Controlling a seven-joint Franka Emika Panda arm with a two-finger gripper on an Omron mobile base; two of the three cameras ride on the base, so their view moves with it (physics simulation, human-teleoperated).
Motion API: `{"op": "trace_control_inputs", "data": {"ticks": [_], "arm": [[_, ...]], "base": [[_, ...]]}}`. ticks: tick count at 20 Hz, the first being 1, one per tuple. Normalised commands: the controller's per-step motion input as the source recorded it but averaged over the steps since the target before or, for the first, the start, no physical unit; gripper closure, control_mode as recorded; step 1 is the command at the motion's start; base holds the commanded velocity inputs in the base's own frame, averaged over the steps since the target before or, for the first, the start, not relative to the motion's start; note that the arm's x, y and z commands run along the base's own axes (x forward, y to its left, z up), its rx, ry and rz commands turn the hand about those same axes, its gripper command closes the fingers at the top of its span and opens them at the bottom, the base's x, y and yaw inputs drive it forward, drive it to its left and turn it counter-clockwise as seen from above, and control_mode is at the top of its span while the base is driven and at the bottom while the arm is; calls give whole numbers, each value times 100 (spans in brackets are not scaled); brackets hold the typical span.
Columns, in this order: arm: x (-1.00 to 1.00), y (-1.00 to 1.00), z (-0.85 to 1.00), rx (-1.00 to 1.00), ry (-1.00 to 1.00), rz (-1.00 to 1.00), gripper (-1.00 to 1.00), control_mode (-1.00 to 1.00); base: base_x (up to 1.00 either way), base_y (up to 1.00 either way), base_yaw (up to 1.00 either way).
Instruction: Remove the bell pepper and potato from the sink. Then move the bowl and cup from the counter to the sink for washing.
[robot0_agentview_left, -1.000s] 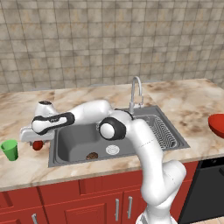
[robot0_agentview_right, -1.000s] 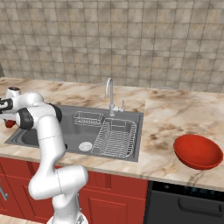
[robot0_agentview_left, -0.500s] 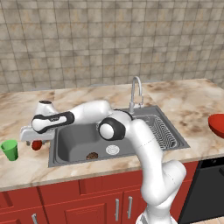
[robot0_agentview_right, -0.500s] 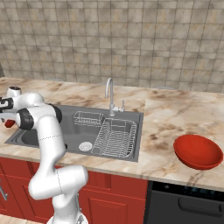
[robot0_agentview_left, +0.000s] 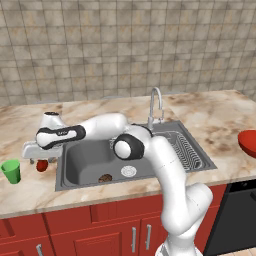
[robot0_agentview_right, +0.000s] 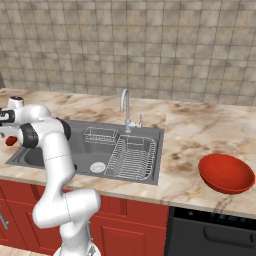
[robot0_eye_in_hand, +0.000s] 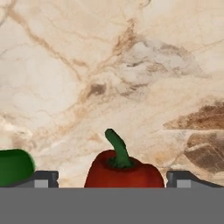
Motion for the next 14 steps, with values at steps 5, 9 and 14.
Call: {"op": "trace_control_inputs", "data": {"ticks": [5, 9, 14], "arm": [[-1, -18, 32, 0, 0, 0, -100, -100], [-6, -29, 33, 0, 0, -1, -100, -100], [-11, -41, 29, 0, 0, -2, -100, -100]], "base": [[0, 0, 0], [0, 0, 0], [0, 0, 0]]}}
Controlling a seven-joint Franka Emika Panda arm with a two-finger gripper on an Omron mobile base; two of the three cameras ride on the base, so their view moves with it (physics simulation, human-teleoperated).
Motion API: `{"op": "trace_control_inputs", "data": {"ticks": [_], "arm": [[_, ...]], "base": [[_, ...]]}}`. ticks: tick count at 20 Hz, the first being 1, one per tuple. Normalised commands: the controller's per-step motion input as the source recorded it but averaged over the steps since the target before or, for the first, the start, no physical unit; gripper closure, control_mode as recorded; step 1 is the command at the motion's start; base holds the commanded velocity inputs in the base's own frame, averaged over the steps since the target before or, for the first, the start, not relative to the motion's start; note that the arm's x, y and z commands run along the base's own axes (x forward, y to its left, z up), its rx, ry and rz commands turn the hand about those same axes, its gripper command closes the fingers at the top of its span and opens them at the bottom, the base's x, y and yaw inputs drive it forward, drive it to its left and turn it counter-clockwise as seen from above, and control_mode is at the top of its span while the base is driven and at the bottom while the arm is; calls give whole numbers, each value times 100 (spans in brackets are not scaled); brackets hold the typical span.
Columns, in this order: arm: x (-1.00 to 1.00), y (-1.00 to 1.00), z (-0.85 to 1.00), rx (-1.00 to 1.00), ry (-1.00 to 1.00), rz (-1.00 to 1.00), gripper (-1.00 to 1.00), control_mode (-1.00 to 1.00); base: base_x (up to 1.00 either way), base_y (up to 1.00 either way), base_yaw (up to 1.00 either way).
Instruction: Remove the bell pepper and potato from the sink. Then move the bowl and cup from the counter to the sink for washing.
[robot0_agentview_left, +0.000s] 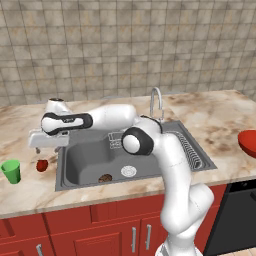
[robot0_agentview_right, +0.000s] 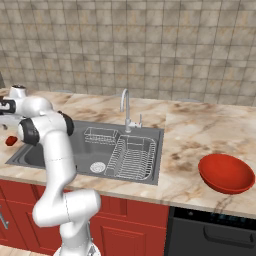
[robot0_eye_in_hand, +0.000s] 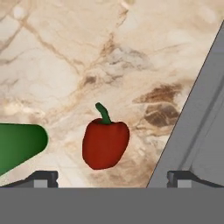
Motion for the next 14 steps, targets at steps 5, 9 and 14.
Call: {"op": "trace_control_inputs", "data": {"ticks": [5, 9, 14], "arm": [[-18, -50, 22, 0, 3, -3, -100, -100], [-22, -56, 16, 0, 4, -4, -100, -100], [-22, -56, 11, 0, 4, -7, -100, -100]], "base": [[0, 0, 0], [0, 0, 0], [0, 0, 0]]}}
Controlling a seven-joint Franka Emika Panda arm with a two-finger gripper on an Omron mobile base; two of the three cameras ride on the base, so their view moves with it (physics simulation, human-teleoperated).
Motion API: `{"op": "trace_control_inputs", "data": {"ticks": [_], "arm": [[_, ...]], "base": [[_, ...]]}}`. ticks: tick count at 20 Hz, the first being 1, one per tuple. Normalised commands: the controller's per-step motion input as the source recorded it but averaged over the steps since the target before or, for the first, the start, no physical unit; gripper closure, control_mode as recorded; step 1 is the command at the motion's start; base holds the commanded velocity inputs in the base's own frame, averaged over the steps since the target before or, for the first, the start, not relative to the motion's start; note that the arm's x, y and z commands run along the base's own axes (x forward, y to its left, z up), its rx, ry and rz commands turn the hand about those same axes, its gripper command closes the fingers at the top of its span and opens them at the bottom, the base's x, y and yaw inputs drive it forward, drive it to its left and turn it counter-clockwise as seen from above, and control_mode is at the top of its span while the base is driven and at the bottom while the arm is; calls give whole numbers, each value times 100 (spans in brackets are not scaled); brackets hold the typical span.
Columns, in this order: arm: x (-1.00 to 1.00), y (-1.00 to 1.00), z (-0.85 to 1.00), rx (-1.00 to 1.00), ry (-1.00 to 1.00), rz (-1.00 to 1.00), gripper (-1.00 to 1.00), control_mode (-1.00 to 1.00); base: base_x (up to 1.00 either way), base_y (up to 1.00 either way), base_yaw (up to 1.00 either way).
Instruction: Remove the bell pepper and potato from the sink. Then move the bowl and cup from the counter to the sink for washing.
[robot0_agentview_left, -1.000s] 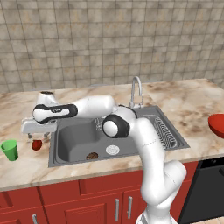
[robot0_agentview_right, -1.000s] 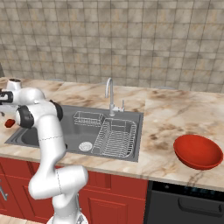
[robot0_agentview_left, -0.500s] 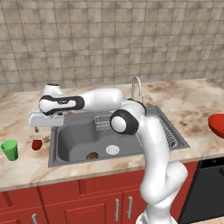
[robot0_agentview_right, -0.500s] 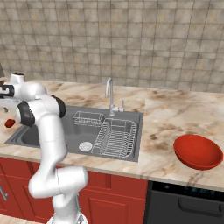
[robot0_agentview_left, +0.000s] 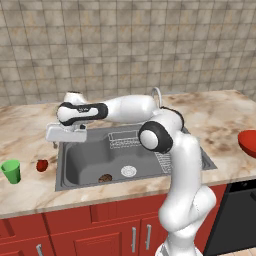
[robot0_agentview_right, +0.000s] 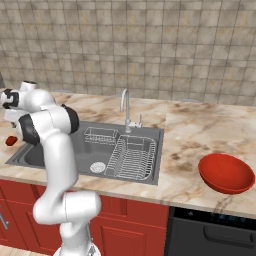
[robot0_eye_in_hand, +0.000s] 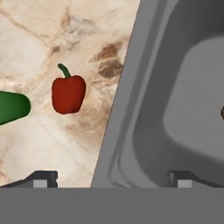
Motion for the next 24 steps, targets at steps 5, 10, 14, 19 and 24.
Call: {"op": "trace_control_inputs", "data": {"ticks": [5, 10, 14, 19, 24], "arm": [[-17, -58, 7, 0, 3, -7, -100, -100], [-12, -58, 3, 0, 1, -7, -100, -100], [-13, -57, 0, 0, 0, -4, -100, -100], [-13, -50, 0, -1, 0, -1, -100, -100], [-7, -48, -4, -3, 0, 0, -100, -100]], "base": [[0, 0, 0], [0, 0, 0], [0, 0, 0], [0, 0, 0], [0, 0, 0]]}}
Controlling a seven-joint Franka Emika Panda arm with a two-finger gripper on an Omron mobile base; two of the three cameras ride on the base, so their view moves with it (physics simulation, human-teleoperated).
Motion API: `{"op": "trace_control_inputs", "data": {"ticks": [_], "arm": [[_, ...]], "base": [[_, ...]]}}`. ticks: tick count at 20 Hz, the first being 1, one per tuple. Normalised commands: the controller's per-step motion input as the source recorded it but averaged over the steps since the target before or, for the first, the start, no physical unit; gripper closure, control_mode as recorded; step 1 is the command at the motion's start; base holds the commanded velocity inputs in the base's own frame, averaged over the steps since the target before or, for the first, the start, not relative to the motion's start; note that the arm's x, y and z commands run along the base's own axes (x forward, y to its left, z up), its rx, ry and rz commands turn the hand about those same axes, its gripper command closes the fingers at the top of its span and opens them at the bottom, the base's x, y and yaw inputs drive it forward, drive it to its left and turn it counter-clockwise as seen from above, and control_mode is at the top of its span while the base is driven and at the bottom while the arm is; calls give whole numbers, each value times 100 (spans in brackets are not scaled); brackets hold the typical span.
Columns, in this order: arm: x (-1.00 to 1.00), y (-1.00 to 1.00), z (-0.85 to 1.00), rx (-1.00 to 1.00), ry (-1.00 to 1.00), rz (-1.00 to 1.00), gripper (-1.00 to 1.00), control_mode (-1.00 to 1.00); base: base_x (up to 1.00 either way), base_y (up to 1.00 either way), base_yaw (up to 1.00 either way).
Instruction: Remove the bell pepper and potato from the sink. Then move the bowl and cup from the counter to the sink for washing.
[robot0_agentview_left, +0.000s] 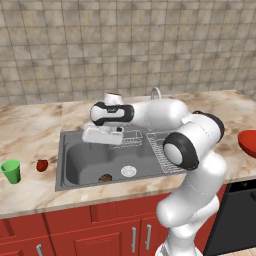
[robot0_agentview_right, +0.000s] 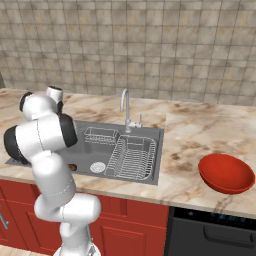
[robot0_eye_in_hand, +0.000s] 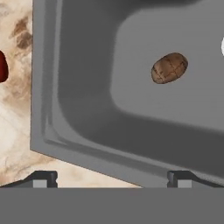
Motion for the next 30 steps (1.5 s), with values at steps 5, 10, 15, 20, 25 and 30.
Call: {"op": "trace_control_inputs", "data": {"ticks": [5, 10, 15, 20, 25, 30], "arm": [[0, -44, -10, -5, 5, 0, -100, -100], [-2, -45, -17, -3, 14, 0, -100, -100], [-6, -28, -27, -8, 8, 0, -100, -100], [0, -8, -34, -18, 0, 0, -100, -100], [0, -10, -30, -18, 0, 0, -100, -100], [0, -7, -12, -3, 0, 0, -100, -100]], "base": [[0, 0, 0], [0, 0, 0], [0, 0, 0], [0, 0, 0], [0, 0, 0], [0, 0, 0]]}}
